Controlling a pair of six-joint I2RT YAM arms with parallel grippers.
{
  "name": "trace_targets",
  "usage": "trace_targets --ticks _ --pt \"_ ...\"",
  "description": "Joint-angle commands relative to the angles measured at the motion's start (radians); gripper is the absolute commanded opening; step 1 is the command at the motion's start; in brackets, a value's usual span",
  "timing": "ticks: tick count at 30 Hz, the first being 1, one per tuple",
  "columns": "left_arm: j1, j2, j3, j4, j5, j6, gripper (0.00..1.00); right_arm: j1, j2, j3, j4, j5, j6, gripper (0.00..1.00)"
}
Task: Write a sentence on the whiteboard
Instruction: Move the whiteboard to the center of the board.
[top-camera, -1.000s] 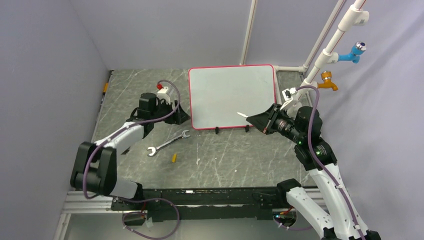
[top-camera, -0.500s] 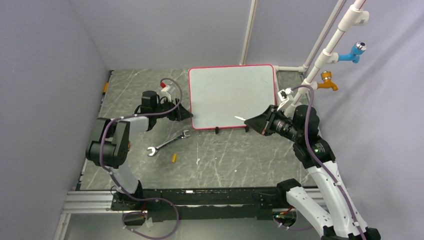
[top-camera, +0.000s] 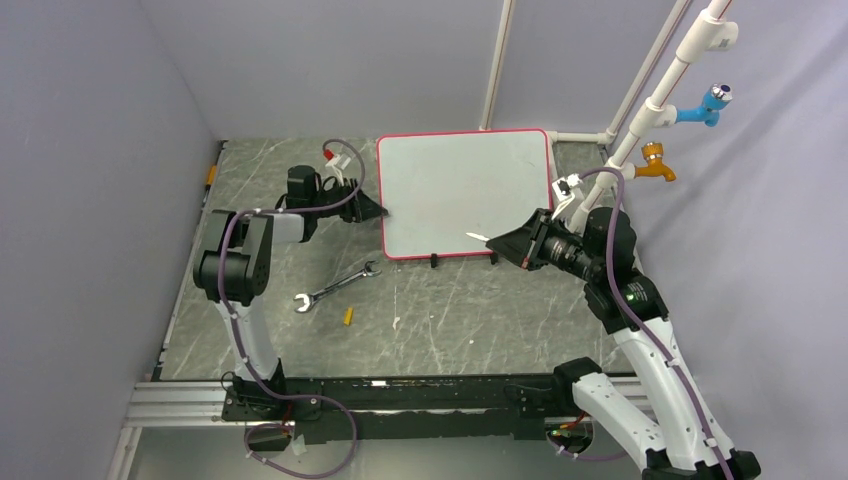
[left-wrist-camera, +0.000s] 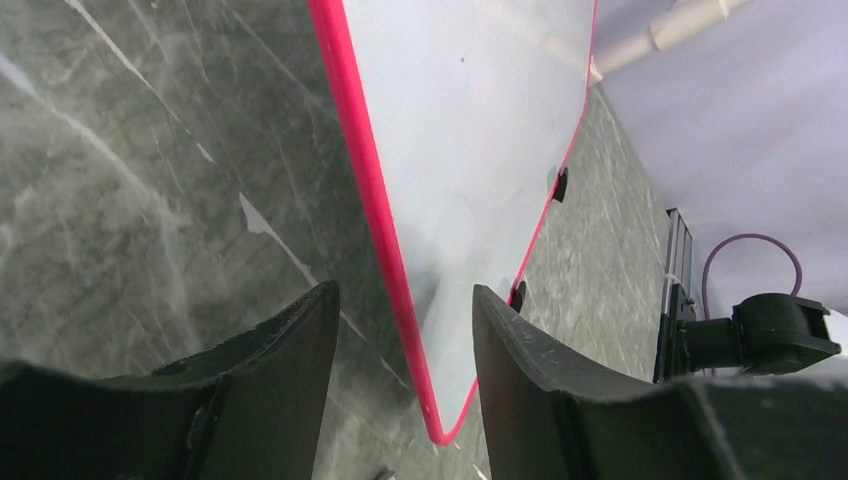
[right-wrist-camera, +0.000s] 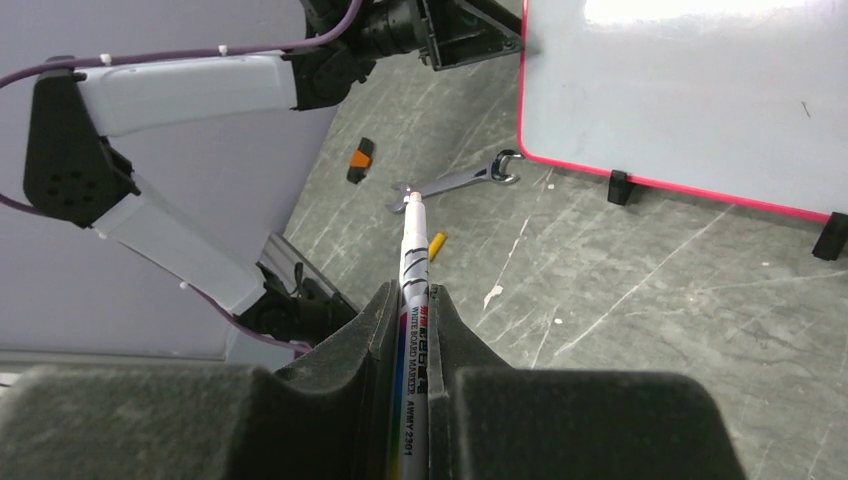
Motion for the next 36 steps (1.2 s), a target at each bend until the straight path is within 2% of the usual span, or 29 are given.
trace_targets --ticks 1,4,10,14,17,28,36 --pt "0.001 0.046 0.064 0.093 0.071 -0.06 0.53 -0.003 0.003 0.011 0.061 -0.032 0.014 0.0" --pt "-0.001 0.07 0.074 0.125 0.087 -0.084 0.45 -0.003 0.003 0.011 0.063 -0.032 0.016 0.0" --pt "-0.004 0.09 0.053 0.246 0.139 -0.157 0.18 -0.003 0.005 0.006 0.073 -0.038 0.024 0.0" --pt "-0.018 0.084 0.049 0.229 0.159 -0.128 0.11 -0.003 0.003 -0.001 0.082 -0.046 0.032 0.0" --pt "-0.027 0.065 0.035 0.189 0.152 -0.088 0.01 -0.003 -0.003 -0.003 0.08 -0.048 0.032 0.0" --pt "-0.03 -0.034 -0.101 0.195 0.128 -0.057 0.0 -0.003 -0.037 -0.009 0.063 -0.046 0.033 0.0" --pt "-0.036 -0.187 -0.198 0.084 0.087 0.021 0.0 -0.003 -0.061 -0.012 0.056 -0.048 0.041 0.0"
